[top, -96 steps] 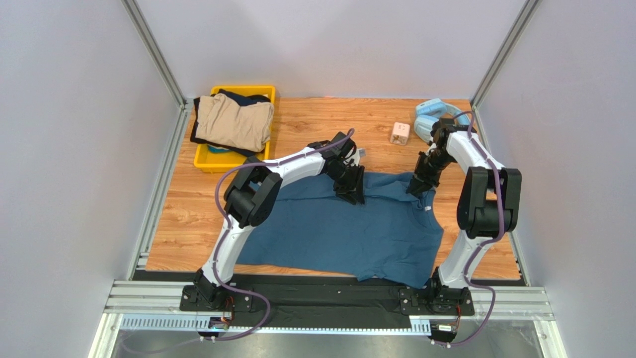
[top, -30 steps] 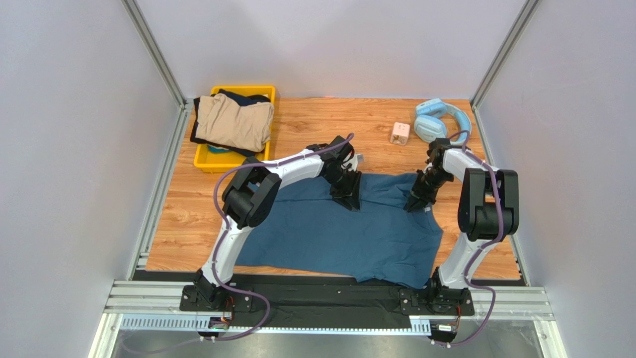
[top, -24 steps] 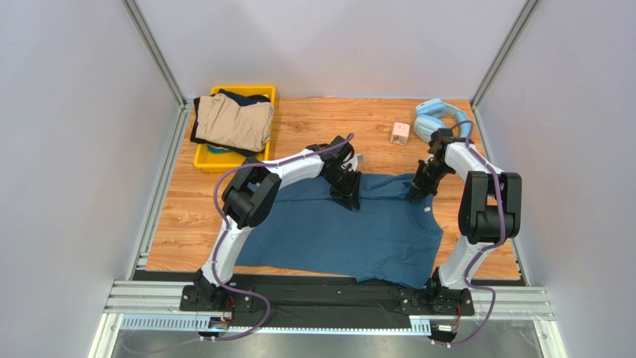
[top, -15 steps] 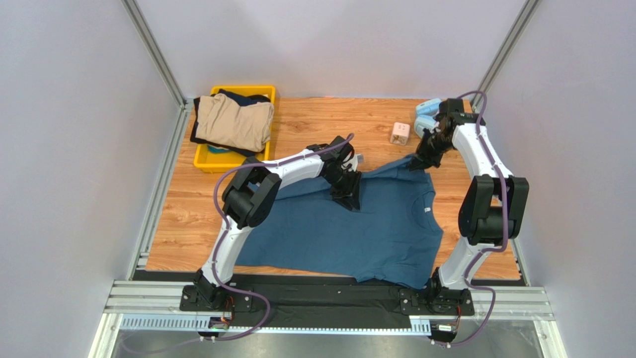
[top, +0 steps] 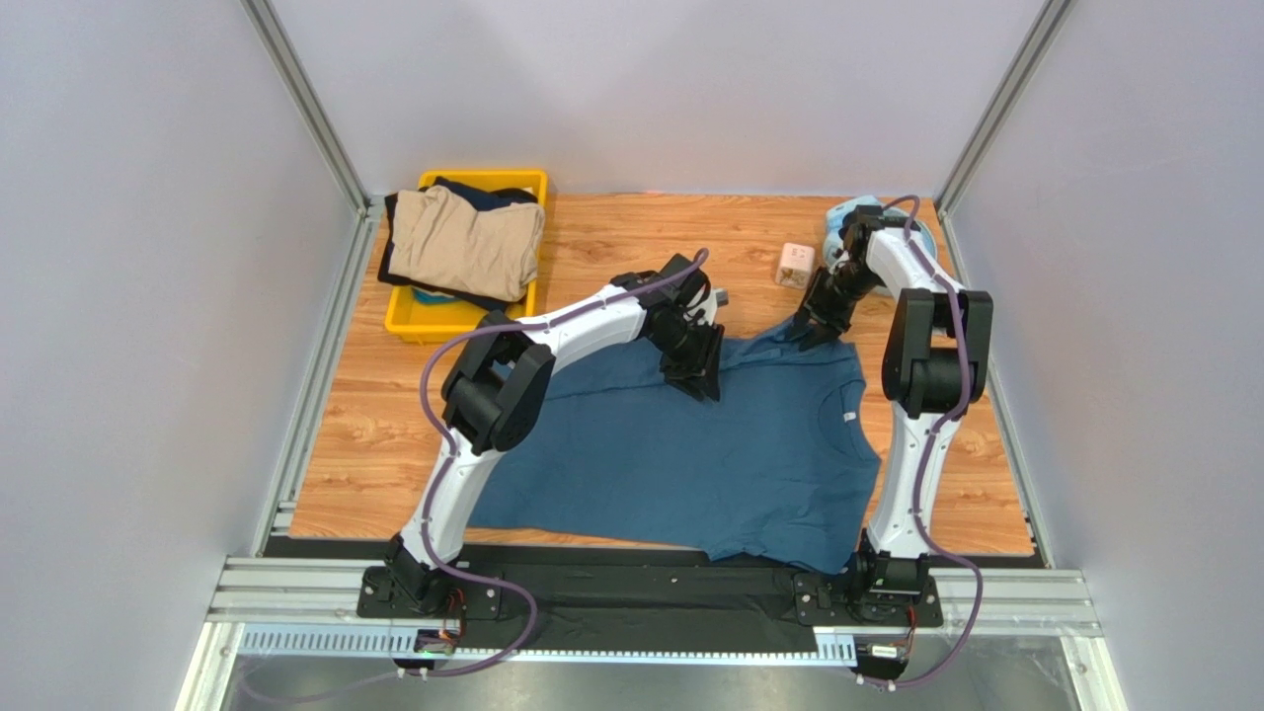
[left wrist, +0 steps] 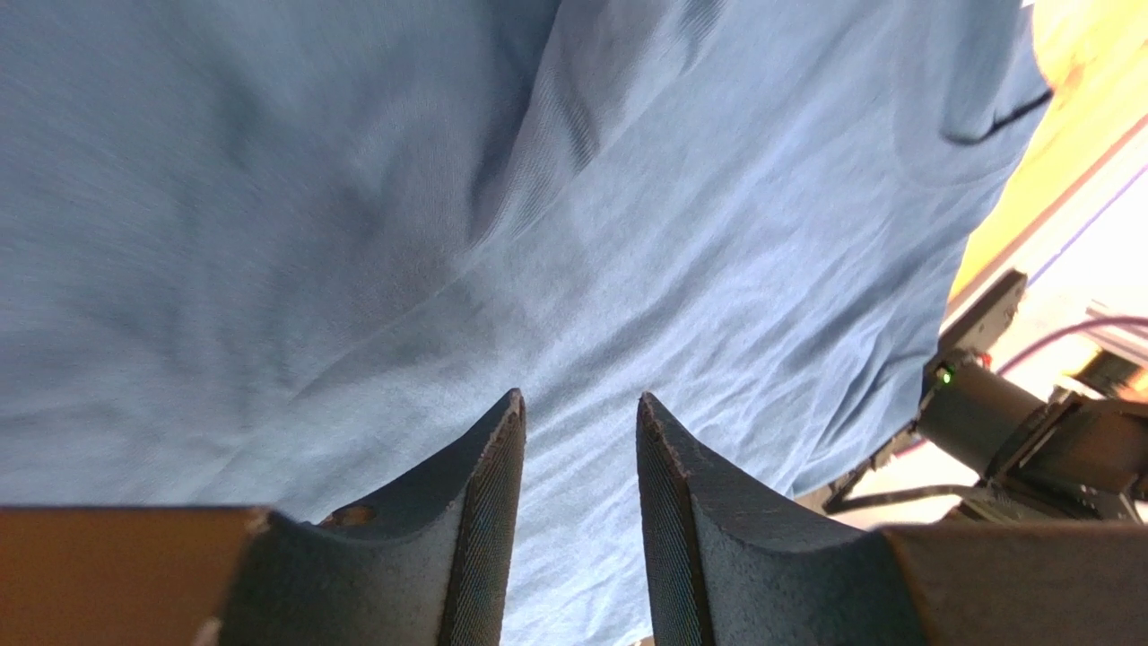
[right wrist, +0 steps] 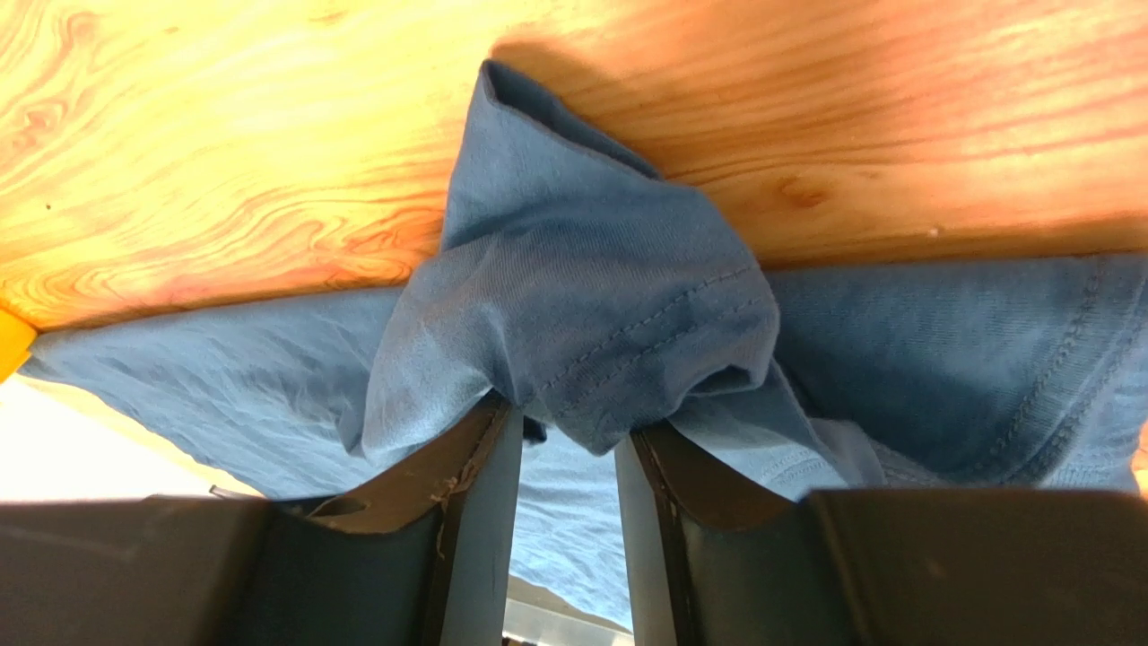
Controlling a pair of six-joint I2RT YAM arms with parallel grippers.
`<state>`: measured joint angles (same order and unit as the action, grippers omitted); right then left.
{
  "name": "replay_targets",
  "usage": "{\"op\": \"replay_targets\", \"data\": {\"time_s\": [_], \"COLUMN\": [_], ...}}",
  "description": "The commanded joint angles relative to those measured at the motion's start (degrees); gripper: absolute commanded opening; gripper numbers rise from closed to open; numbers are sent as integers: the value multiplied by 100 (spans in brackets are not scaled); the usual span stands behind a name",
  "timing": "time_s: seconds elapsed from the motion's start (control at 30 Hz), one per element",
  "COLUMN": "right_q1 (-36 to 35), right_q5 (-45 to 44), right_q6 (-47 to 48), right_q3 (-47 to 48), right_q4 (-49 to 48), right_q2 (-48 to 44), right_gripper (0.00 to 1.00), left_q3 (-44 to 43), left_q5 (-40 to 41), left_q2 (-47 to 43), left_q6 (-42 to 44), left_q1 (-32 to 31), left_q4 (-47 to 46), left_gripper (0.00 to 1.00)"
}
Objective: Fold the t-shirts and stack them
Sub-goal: Fold the tshirt
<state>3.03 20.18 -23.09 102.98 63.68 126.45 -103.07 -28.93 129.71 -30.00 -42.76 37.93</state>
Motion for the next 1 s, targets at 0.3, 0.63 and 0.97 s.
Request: {"op": "replay_targets", "data": {"time_s": [0.3, 0.63, 0.97], "right_q1": [-39, -74, -468], "right_q5": [99, -732, -876], "right_q6": [-38, 322, 367], "right_q3": [267, -401, -708], "right_q4": [13, -145, -312], "right_q2": [-50, -717, -1993], "right_gripper": [36, 47, 52], "left_q3": [-1857, -1972, -180], "left_q5": [361, 212, 300], "left_q2": [669, 942, 90], "left_q6": [135, -6, -23], "left_q1": [40, 31, 137], "left_q4": [434, 259, -337], "left_gripper": [45, 45, 45]}}
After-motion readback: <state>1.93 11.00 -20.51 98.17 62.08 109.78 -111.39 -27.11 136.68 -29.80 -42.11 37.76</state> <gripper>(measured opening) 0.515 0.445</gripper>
